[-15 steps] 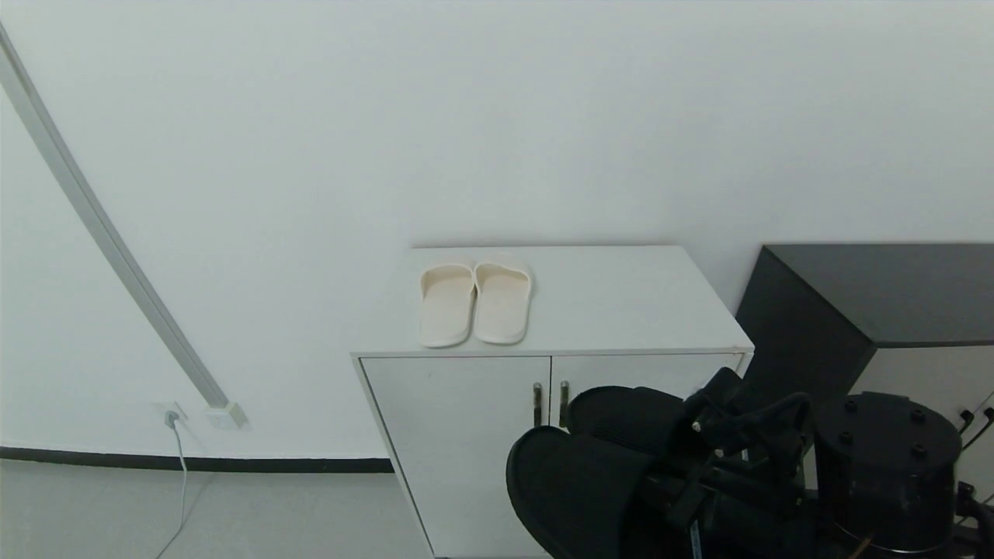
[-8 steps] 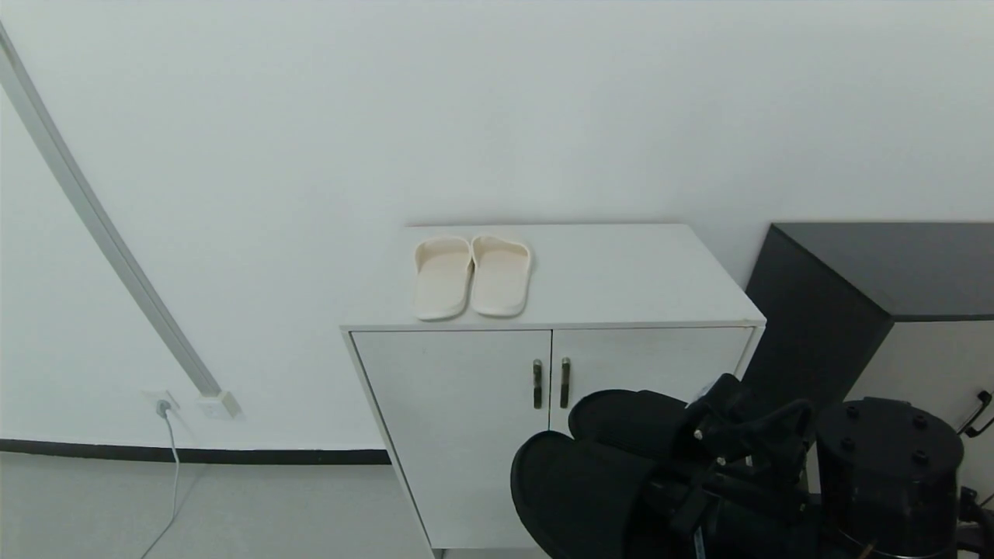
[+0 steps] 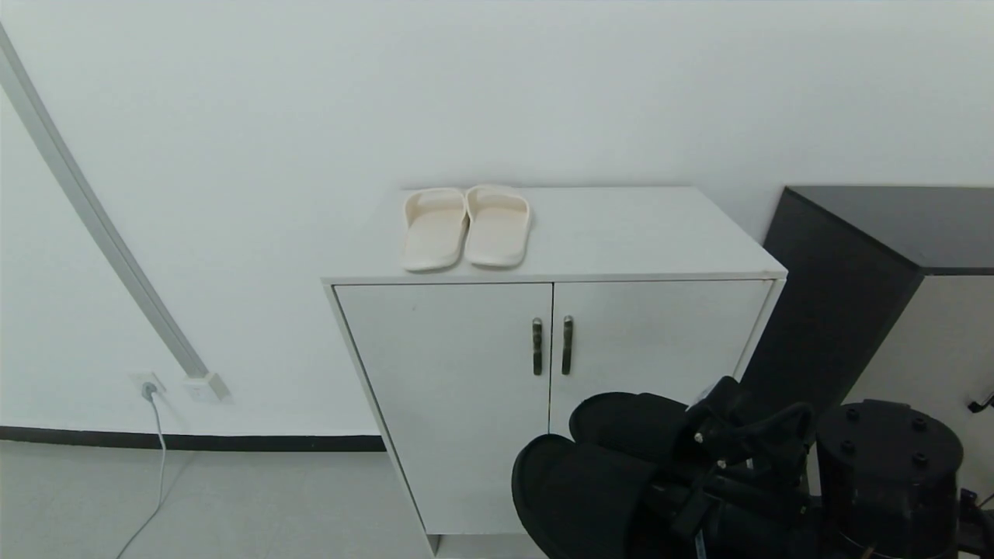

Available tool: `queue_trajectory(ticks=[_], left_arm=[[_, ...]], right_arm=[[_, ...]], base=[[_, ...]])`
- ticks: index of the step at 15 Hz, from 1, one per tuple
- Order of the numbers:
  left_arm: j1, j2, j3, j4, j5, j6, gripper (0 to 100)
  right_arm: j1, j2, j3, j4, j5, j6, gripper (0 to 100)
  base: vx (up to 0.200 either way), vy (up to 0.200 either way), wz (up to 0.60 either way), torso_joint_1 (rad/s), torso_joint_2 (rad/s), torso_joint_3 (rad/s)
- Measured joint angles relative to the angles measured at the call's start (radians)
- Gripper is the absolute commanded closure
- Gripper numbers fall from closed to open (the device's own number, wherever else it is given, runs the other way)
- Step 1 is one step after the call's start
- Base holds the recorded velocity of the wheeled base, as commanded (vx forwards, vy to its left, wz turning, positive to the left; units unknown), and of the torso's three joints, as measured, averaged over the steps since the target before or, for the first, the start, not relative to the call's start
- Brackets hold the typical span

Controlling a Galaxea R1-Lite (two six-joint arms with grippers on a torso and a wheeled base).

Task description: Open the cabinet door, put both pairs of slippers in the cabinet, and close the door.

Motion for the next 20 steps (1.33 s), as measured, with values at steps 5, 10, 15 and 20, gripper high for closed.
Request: queue_trajectory(ticks=[5, 10, 15, 20], left_arm=[[0.000, 0.000, 0.000, 0.000, 0.001, -0.003, 0], [0.000, 0.000, 0.000, 0.000, -0.001, 0.018, 0], [0.000, 0.000, 0.000, 0.002, -0.015, 0.032, 0], [-0.020, 0.093, -0.033, -0.008, -0.026, 0.032, 0]], right_arm=[[0.000, 0.003, 0.005, 0.000, 0.004, 0.000, 100], [0.007, 0.008, 0.011, -0.009, 0.003, 0.000, 100], [0.006, 0.000, 0.016, -0.022, -0.003, 0.000, 100], [0.005, -0.006, 0.021, -0.022, -0.003, -0.002, 100]], base=[[0.000, 0.000, 0.00, -0.178, 0.50, 0.318], [0.000, 0.000, 0.00, -0.145, 0.47, 0.327], [0.000, 0.000, 0.00, -0.088, 0.46, 0.354], [0.000, 0.000, 0.00, -0.025, 0.36, 0.329]])
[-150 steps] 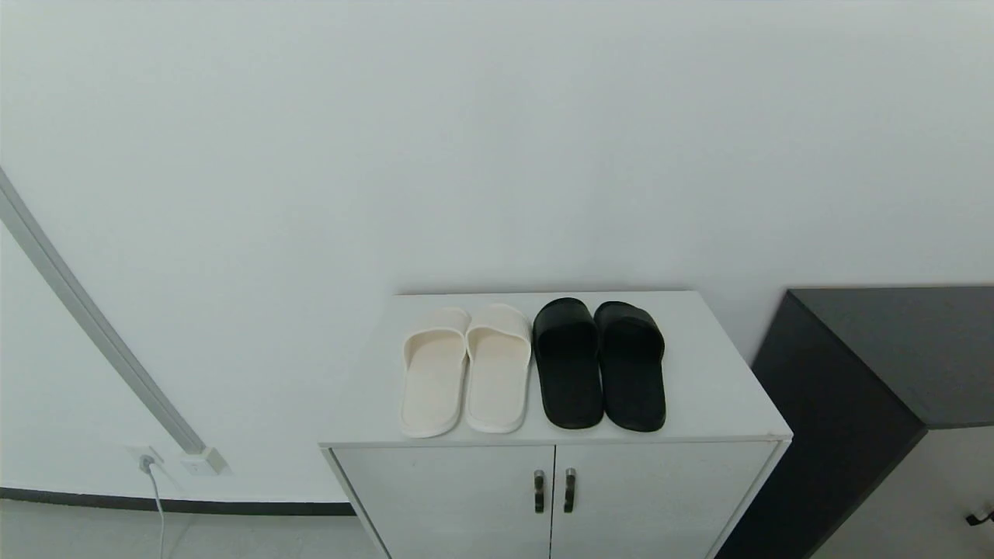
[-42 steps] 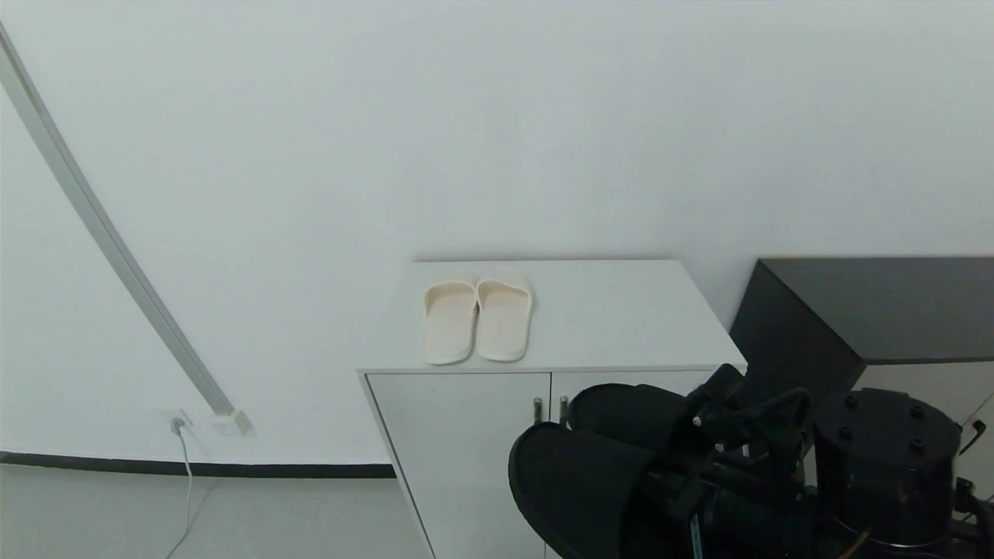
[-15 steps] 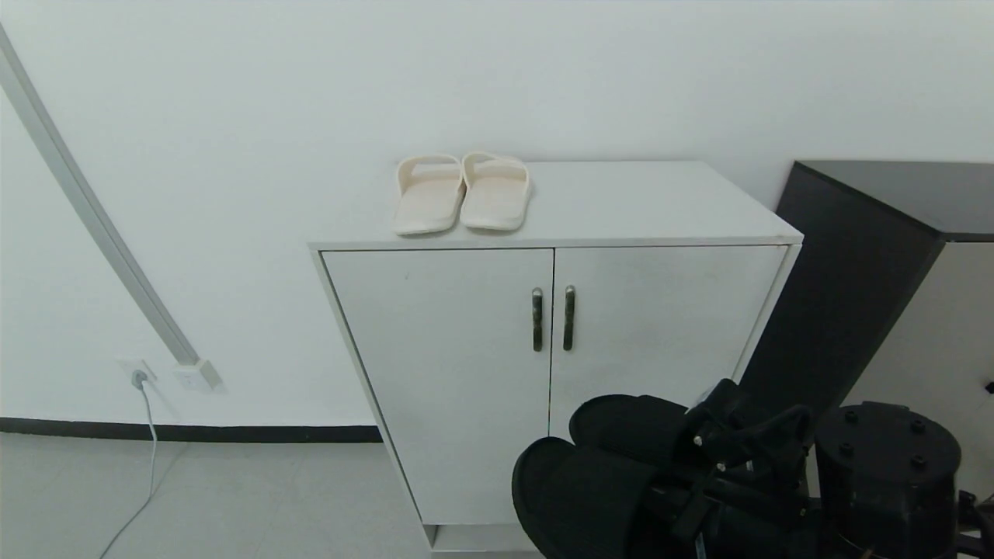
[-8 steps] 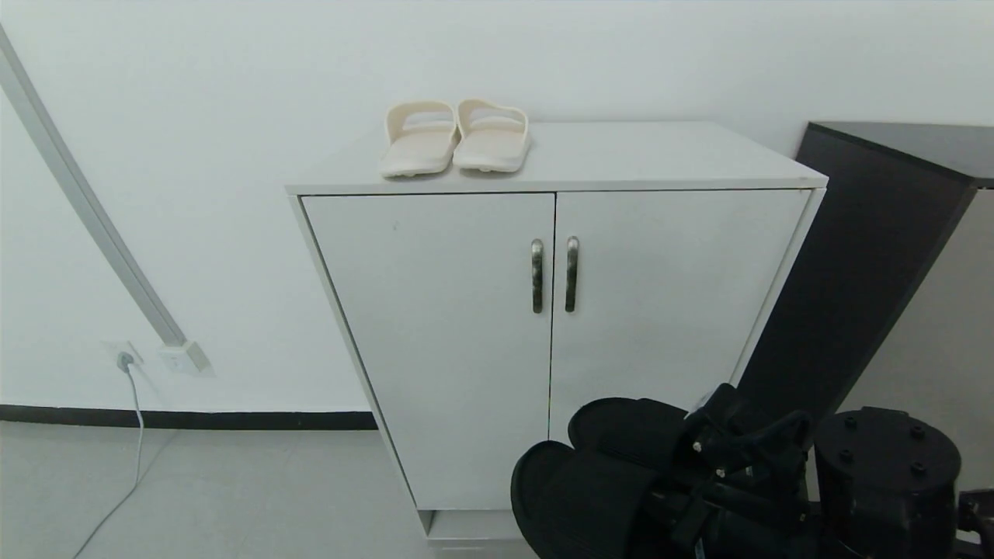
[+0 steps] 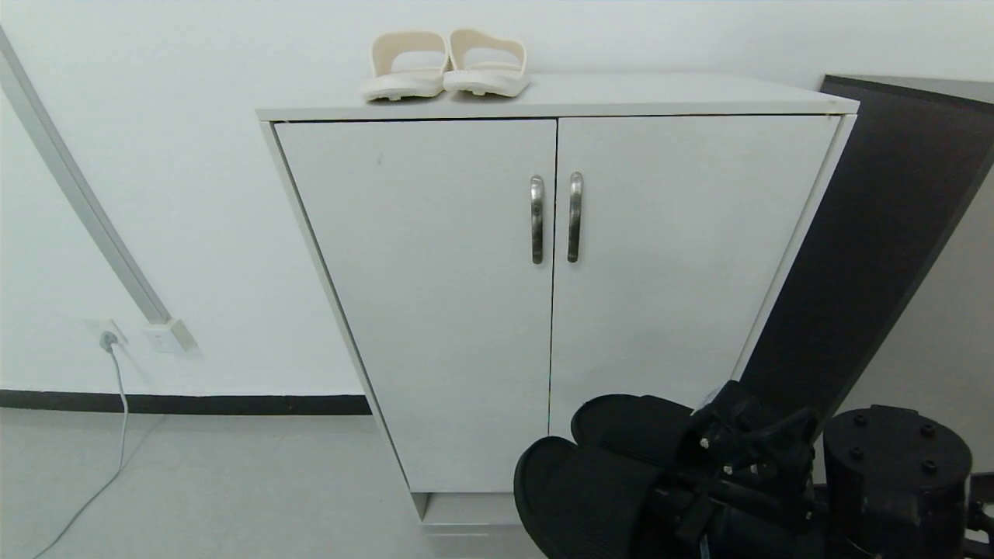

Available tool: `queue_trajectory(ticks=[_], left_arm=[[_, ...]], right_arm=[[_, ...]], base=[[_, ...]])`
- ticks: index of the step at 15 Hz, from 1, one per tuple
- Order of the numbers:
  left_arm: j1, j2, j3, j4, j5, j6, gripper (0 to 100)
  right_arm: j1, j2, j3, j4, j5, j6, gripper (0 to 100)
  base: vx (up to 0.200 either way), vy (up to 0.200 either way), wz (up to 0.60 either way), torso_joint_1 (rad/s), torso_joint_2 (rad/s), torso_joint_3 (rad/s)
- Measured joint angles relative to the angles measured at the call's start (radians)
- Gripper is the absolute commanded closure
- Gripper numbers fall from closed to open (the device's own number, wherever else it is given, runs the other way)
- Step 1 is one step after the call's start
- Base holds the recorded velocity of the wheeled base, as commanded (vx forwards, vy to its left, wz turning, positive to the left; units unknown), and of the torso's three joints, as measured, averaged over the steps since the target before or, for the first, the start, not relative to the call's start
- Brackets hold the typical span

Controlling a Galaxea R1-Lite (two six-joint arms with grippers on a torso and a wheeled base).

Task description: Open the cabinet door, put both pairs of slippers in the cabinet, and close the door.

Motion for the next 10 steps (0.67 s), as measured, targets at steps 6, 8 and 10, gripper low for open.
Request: queue_trajectory(ticks=[6, 8, 10], left_arm=[[-0.034, 0.413, -0.218, -0.167, -0.195, -0.007, 0], [-0.075, 0.589, -0.262, -0.307, -0.226, -0.009, 0], [-0.164, 0.765, -0.290, -0.482, -0.210, -0.011, 0]], right_arm=[[0.002, -0.001, 0.008, -0.001, 0.004, -0.002, 100], [0.002, 0.001, 0.009, -0.001, 0.007, -0.010, 100], [0.002, 0.001, 0.010, -0.001, 0.004, -0.015, 100]], base=[[0.000, 0.000, 0.00, -0.001, 0.03, 0.025], [0.000, 0.000, 0.00, 0.000, 0.00, 0.000], [0.000, 0.000, 0.00, 0.000, 0.00, 0.000]])
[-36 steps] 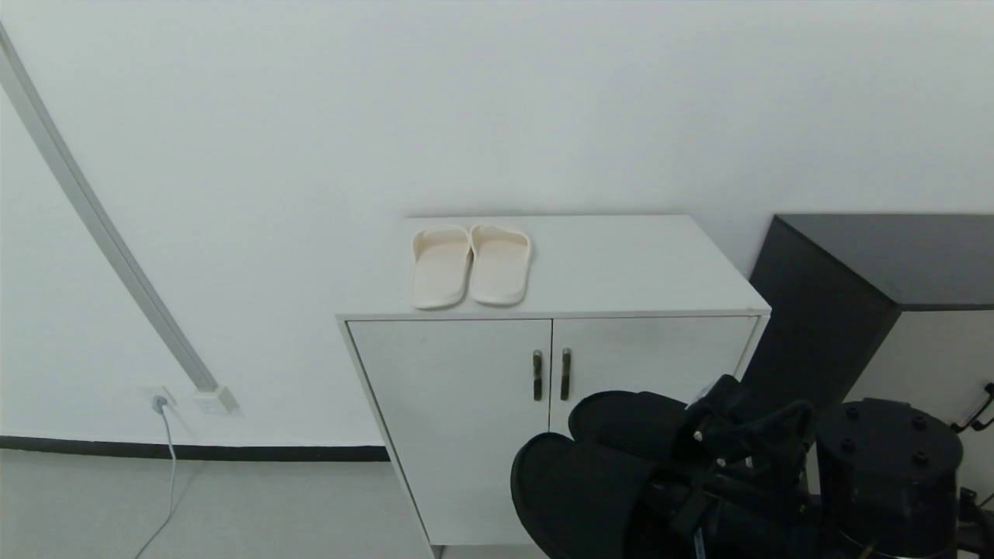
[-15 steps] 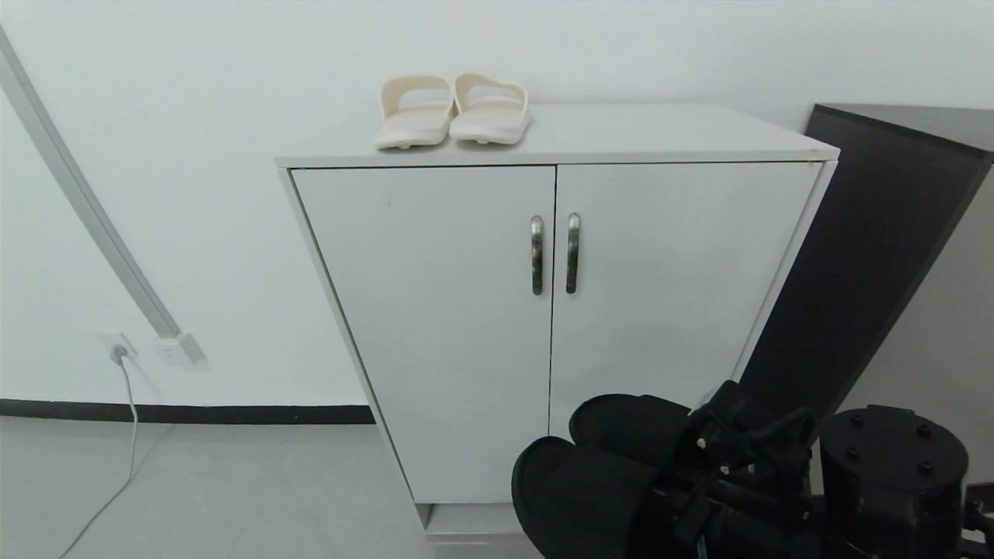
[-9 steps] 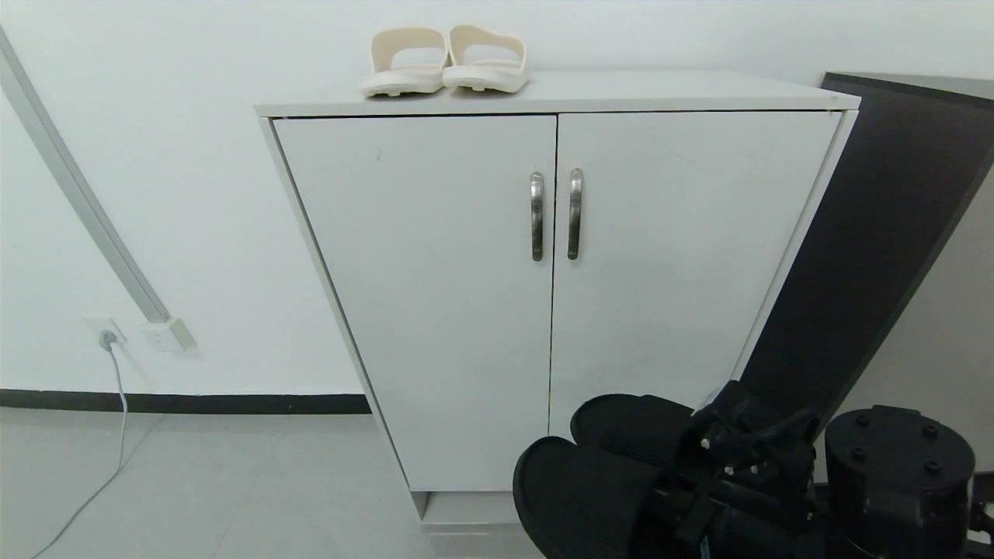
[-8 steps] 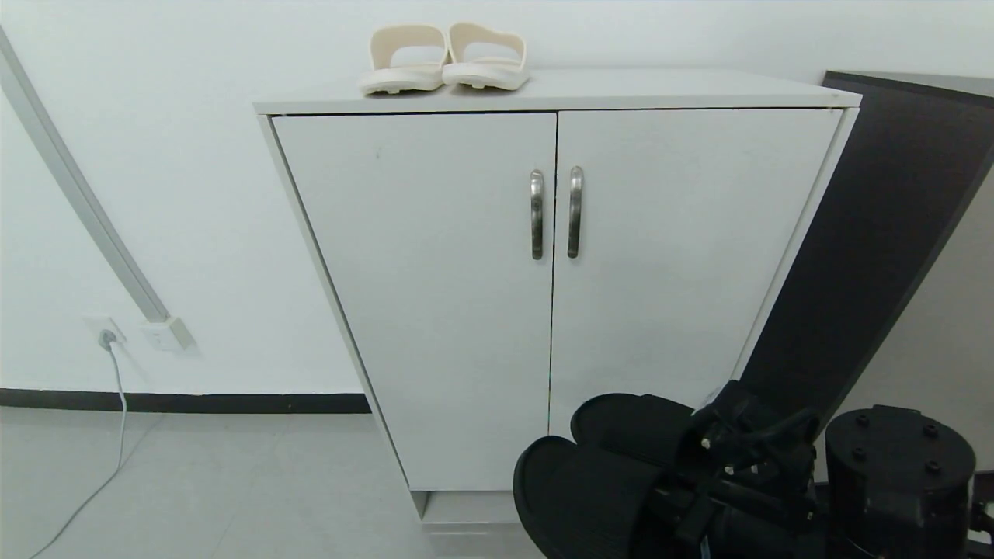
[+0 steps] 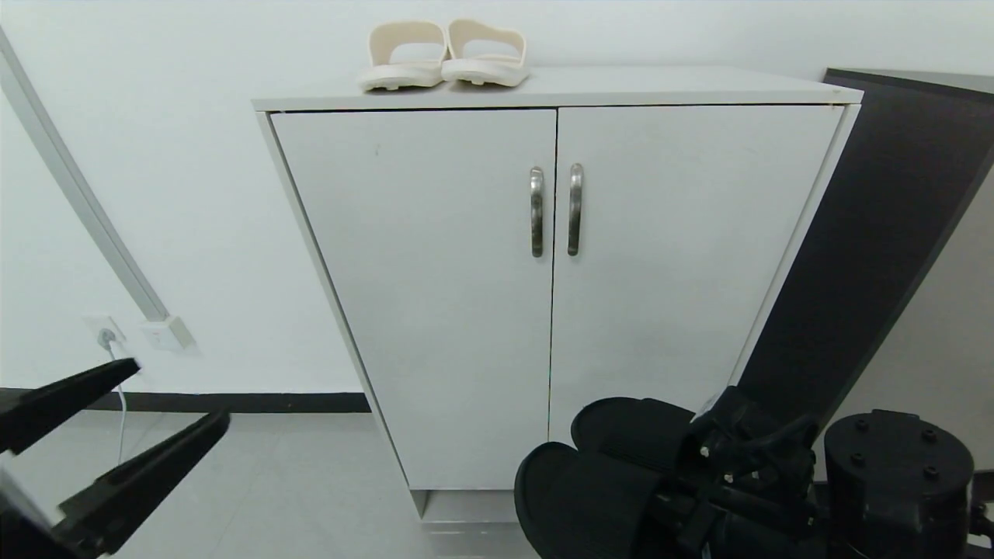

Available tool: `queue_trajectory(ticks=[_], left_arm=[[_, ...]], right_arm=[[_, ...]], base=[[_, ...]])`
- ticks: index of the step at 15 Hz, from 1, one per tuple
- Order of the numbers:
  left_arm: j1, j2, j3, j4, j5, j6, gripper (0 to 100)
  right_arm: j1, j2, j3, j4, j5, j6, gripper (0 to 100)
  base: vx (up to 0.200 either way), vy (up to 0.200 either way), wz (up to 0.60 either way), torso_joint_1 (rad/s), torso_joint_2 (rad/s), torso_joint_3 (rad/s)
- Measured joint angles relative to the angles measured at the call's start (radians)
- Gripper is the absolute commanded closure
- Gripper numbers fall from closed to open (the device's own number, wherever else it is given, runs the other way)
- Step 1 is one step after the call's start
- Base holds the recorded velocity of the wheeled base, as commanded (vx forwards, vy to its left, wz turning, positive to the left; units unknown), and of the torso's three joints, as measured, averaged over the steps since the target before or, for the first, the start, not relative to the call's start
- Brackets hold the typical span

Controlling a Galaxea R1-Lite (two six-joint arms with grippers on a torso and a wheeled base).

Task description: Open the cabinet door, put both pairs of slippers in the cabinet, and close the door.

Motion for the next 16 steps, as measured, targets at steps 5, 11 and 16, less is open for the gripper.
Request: queue_trajectory(ticks=[5, 11, 16], left_arm=[[-0.345, 0.402, -0.181, -0.267, 0.156, -0.003, 0], [-0.515, 0.696, -0.579, -0.127, 0.097, -0.015, 0], [-0.528, 0.849, -0.940, 0.116, -0.122, -0.217, 0]], right_arm=[[-0.001, 0.009, 0.003, 0.000, 0.003, 0.002, 100], [-0.003, 0.014, 0.002, 0.000, 0.003, 0.003, 100], [-0.004, 0.021, 0.000, 0.000, 0.003, 0.001, 100]], base=[[0.000, 0.000, 0.00, 0.000, 0.00, 0.000], [0.000, 0.000, 0.00, 0.000, 0.00, 0.000], [0.000, 0.000, 0.00, 0.000, 0.00, 0.000]])
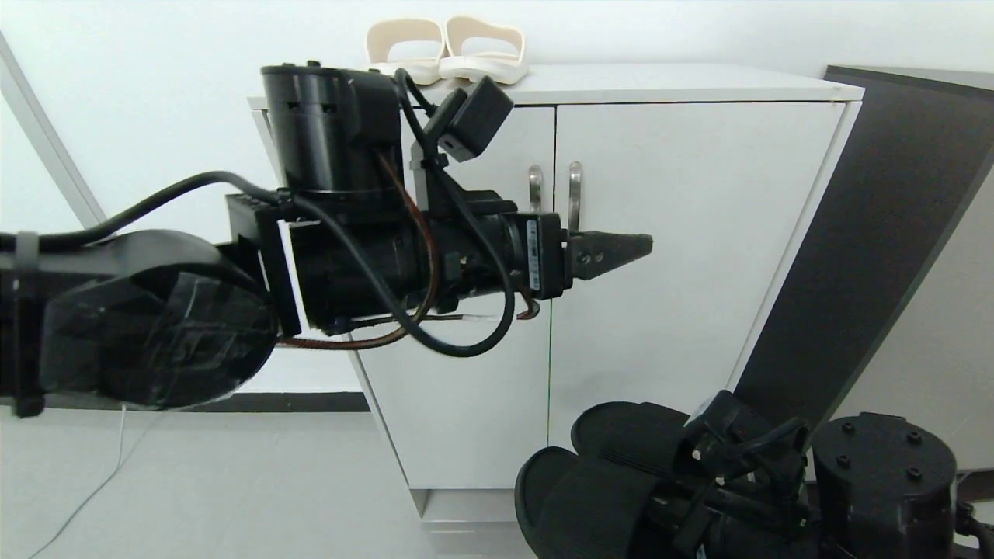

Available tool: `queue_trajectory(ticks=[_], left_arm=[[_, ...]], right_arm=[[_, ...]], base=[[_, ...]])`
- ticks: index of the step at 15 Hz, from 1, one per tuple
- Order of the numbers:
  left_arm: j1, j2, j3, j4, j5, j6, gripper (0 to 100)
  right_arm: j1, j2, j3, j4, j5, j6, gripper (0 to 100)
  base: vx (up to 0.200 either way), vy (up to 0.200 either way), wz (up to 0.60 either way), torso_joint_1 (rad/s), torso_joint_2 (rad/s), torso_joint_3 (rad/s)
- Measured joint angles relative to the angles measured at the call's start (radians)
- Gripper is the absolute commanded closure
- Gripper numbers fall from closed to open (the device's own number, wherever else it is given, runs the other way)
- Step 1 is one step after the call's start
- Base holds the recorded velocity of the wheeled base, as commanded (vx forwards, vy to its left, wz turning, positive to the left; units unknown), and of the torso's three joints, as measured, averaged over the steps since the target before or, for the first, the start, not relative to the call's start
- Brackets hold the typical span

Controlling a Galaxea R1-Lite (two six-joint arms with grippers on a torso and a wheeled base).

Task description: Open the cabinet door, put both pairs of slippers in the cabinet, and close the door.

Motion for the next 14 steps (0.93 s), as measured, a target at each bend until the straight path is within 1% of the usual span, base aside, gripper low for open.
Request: queue_trajectory(ticks=[2, 3, 4, 6, 7, 9, 10, 12, 14], left_arm=[[0.004, 0.064, -0.118, 0.054, -0.092, -0.162, 0], [0.005, 0.087, -0.149, 0.059, -0.109, -0.192, 0], [0.005, 0.113, -0.176, 0.059, -0.105, -0.202, 0], [0.007, 0.144, -0.211, 0.055, -0.051, -0.203, 0], [0.011, 0.153, -0.224, 0.054, -0.037, -0.201, 0], [0.022, 0.154, -0.233, 0.055, -0.033, -0.182, 0], [0.032, 0.151, -0.233, 0.056, -0.023, -0.164, 0], [0.051, 0.149, -0.233, 0.057, 0.015, -0.139, 0], [0.077, 0.148, -0.230, 0.058, 0.019, -0.129, 0]], right_arm=[[-0.001, 0.005, 0.000, 0.000, 0.000, 0.000, 100], [-0.001, 0.006, 0.000, 0.000, 0.000, 0.000, 100], [-0.001, 0.007, 0.000, 0.000, 0.000, 0.000, 100], [-0.001, 0.009, 0.000, 0.000, 0.000, 0.000, 100], [-0.001, 0.010, 0.000, 0.000, 0.000, 0.000, 100], [0.000, 0.013, -0.001, 0.000, 0.000, 0.000, 100], [0.000, 0.014, -0.001, 0.000, 0.000, 0.000, 100], [-0.001, 0.016, -0.001, 0.000, 0.000, 0.000, 100], [-0.001, 0.016, -0.001, 0.000, 0.000, 0.000, 100]], base=[[0.000, 0.000, 0.00, 0.000, 0.00, 0.000], [0.000, 0.000, 0.00, 0.000, 0.00, 0.000], [0.000, 0.000, 0.00, 0.000, 0.00, 0.000], [0.000, 0.000, 0.00, 0.000, 0.00, 0.000], [0.000, 0.000, 0.00, 0.000, 0.00, 0.000], [0.000, 0.000, 0.00, 0.000, 0.00, 0.000], [0.000, 0.000, 0.00, 0.000, 0.00, 0.000], [0.000, 0.000, 0.00, 0.000, 0.00, 0.000], [0.000, 0.000, 0.00, 0.000, 0.00, 0.000]])
